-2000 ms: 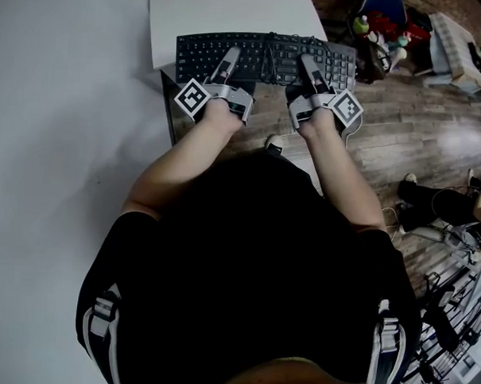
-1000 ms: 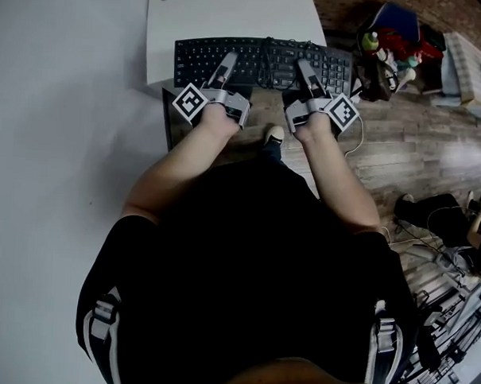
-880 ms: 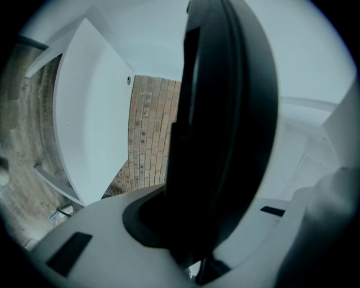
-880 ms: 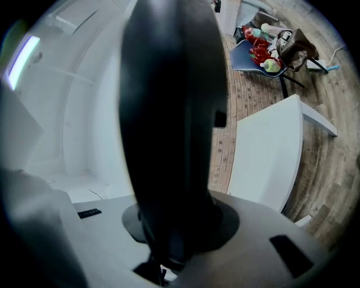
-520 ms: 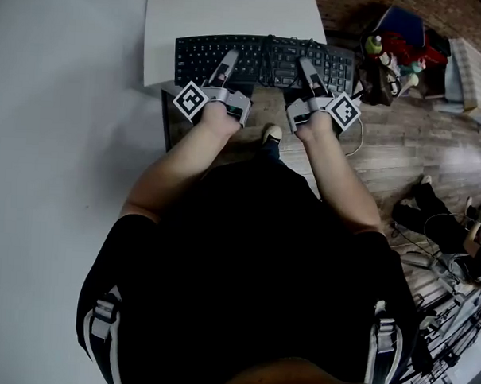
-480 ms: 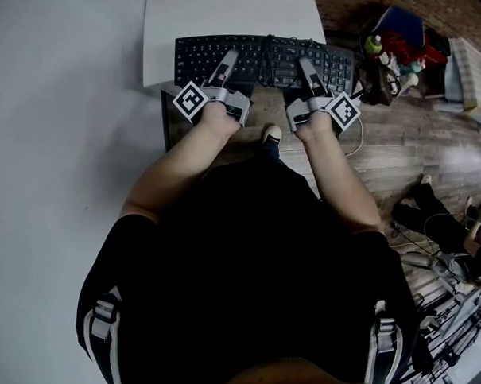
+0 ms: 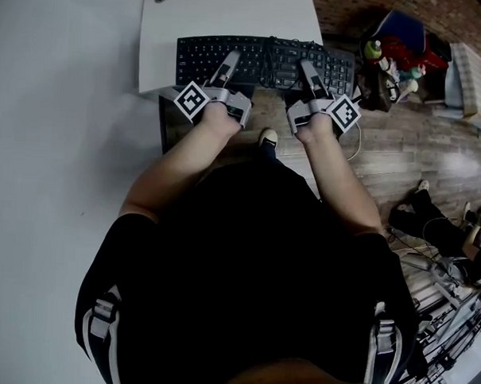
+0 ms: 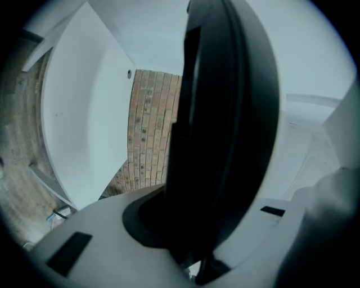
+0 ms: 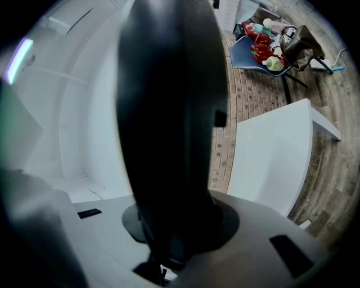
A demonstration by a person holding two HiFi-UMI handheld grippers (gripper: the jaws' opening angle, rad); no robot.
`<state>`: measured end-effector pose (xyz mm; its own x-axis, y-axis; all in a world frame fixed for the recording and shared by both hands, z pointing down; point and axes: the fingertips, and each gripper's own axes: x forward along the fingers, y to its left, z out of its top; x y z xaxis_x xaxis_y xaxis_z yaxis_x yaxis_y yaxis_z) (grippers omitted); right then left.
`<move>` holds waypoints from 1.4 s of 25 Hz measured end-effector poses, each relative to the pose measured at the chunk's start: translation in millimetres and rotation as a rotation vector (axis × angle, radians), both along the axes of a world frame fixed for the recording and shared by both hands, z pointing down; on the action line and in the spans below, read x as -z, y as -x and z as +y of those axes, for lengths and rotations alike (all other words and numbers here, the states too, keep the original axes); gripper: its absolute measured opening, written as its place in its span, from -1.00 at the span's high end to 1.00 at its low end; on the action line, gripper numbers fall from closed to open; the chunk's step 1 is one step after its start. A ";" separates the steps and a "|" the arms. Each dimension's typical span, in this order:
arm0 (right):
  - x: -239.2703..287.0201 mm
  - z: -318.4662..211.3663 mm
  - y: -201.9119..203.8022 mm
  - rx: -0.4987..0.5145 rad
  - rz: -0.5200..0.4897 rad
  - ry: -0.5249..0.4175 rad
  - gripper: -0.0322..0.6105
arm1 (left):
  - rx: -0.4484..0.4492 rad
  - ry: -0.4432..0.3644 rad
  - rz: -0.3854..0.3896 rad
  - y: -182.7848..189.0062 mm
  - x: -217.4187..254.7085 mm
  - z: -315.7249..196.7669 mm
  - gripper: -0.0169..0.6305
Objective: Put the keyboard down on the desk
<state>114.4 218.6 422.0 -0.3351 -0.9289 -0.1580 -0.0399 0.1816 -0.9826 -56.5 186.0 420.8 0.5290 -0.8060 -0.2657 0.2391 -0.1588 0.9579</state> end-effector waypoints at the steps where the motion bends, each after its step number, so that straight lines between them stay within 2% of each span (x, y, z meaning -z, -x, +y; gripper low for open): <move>1: -1.7 -1.0 -0.3 0.000 0.002 0.000 0.57 | 0.000 -0.001 0.001 -0.1 -1.6 -1.0 0.68; 11: 5.5 -1.6 2.6 0.011 -0.005 0.012 0.57 | 0.012 0.006 0.007 2.7 5.4 1.0 0.67; 17: -8.2 -9.4 -0.5 0.025 0.016 -0.010 0.57 | 0.027 -0.012 0.021 0.4 -10.5 -3.8 0.67; 21: -9.1 -52.5 -23.0 0.023 0.014 0.004 0.57 | 0.026 0.002 0.017 -21.9 -10.5 -46.8 0.67; 26: -17.1 -79.3 -47.0 0.027 0.014 0.009 0.57 | 0.031 0.002 0.010 -45.3 -18.0 -73.5 0.67; 31: -34.9 -192.3 -120.2 0.026 0.007 0.045 0.57 | 0.027 0.045 0.009 -119.5 -35.8 -186.2 0.67; 35: -11.6 -237.8 -155.4 0.043 0.001 0.060 0.57 | 0.047 0.050 -0.004 -153.9 -10.5 -229.8 0.67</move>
<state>269.7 -19.2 433.6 -0.3750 -0.9214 -0.1020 -0.0339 0.1236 -0.9918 97.4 -43.8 431.3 0.4915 -0.8421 -0.2220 0.2285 -0.1213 0.9660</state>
